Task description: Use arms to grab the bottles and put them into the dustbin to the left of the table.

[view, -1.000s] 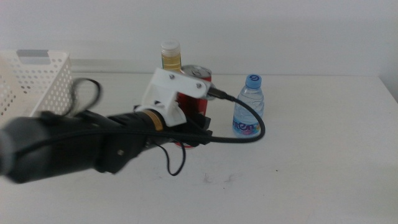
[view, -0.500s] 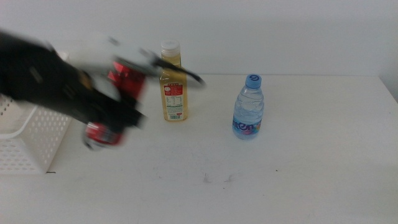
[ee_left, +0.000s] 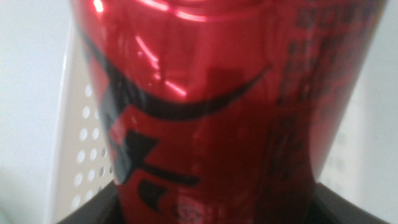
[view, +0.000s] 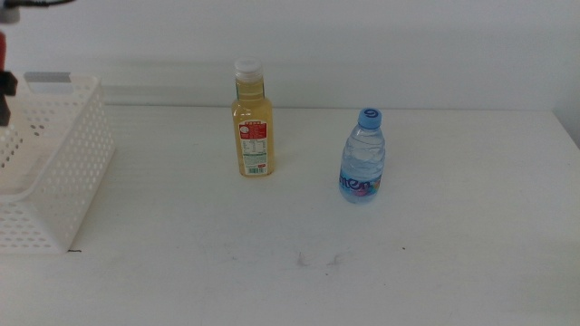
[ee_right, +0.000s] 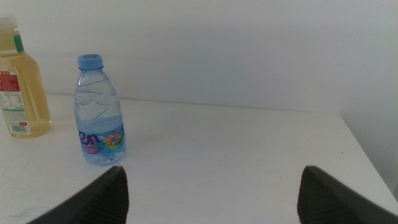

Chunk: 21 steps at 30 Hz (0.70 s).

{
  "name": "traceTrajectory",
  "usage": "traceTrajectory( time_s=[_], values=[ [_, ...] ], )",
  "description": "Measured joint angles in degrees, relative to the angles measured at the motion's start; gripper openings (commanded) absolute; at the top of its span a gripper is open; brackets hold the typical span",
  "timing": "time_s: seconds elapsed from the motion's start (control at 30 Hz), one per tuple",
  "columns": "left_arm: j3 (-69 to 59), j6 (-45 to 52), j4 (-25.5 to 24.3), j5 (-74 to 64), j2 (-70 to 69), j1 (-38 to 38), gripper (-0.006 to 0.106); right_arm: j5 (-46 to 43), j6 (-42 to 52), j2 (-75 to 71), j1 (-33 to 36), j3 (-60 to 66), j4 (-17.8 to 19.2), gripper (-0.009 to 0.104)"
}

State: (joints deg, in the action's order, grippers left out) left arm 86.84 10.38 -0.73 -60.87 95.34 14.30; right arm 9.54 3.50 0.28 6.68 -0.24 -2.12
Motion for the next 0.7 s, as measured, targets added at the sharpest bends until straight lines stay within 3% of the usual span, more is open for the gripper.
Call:
traceTrajectory(
  time_s=[0.5,0.6,0.7],
  values=[
    [0.21,0.10,1.45,8.30,14.38,1.03,0.007,0.00,0.00,0.00,0.00,0.00,0.00,0.085],
    [0.35,-0.25,1.21,9.17,15.12,1.03,0.022,0.00,0.00,0.00,0.00,0.00,0.00,0.085],
    [0.35,-0.49,1.21,9.73,15.78,1.03,0.049,0.00,0.00,0.00,0.00,0.00,0.00,0.085]
  ],
)
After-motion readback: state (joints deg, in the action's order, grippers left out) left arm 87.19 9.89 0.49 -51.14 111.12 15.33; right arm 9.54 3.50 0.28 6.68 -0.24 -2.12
